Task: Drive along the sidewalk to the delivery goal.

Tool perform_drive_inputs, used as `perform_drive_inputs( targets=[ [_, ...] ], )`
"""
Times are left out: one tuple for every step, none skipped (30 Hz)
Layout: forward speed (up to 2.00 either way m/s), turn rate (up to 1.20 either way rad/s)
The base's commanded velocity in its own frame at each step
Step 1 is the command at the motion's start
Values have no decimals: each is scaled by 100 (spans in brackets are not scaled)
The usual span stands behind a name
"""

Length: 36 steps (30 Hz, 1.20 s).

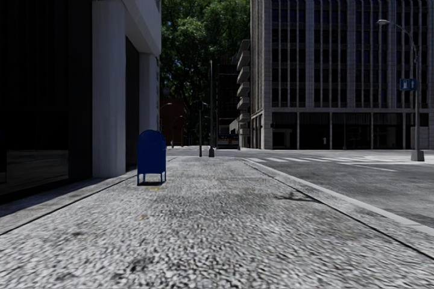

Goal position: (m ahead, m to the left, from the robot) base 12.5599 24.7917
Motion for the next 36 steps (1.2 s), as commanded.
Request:
perform_drive_inputs(
  targets=[
    [200,0],
    [200,0],
    [200,0],
    [200,0],
    [200,0],
    [200,0],
    [200,0],
    [200,0],
    [200,0],
    [200,0],
    [200,0],
    [200,0],
    [200,0],
    [200,0],
    [200,0],
    [200,0],
    [200,0],
    [200,0],
    [200,0],
    [200,0],
    [200,0],
    [200,0],
    [200,0],
    [200,0],
    [200,0],
    [200,0],
    [200,0],
    [200,0],
    [200,0],
    [200,0],
    [200,0],
    [200,0],
    [200,0],
    [200,0],
    [200,0],
    [200,0]
  ],
)
